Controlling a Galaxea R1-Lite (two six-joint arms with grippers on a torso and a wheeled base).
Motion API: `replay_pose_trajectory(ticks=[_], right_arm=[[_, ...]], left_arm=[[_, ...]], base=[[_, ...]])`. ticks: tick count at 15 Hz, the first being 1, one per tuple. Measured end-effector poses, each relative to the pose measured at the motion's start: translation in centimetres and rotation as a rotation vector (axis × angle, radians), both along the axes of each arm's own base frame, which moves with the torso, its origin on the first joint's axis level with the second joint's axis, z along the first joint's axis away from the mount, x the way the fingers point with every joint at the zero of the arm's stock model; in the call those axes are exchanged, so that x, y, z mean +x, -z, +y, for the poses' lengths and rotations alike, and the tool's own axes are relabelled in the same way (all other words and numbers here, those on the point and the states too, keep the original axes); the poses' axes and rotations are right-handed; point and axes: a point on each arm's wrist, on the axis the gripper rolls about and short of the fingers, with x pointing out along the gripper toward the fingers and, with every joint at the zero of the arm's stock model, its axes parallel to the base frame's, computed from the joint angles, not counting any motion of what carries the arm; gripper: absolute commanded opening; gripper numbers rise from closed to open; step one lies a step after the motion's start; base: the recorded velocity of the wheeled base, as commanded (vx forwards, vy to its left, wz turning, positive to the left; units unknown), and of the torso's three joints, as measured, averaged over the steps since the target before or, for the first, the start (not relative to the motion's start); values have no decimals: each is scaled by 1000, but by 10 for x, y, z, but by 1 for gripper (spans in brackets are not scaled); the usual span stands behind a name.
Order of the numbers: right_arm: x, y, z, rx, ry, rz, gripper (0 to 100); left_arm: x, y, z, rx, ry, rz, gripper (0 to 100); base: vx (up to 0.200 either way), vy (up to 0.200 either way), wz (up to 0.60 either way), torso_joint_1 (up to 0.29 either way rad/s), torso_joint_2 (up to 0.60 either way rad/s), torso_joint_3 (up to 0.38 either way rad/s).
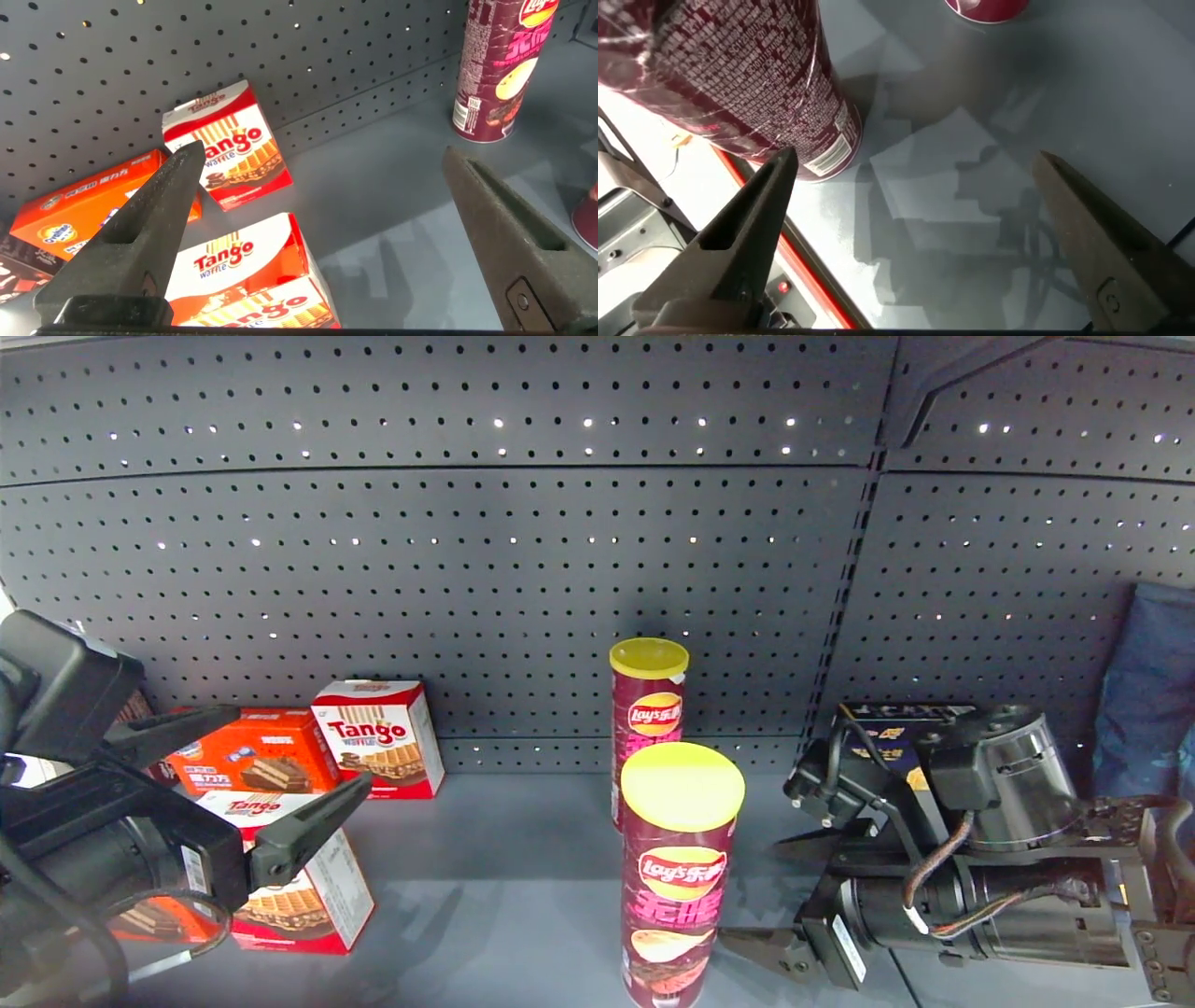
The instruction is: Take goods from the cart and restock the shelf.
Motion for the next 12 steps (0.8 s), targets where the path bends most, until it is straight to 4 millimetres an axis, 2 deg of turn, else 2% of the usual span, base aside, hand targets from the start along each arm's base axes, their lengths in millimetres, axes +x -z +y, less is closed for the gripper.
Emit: replay_pose_trajectory(ticks=[12], right_arm=[[1, 5, 6, -14, -15, 16, 100]], left_arm=[[0, 0, 0, 0, 0, 1, 100]], base=[[0, 0, 0, 0, 0, 0]])
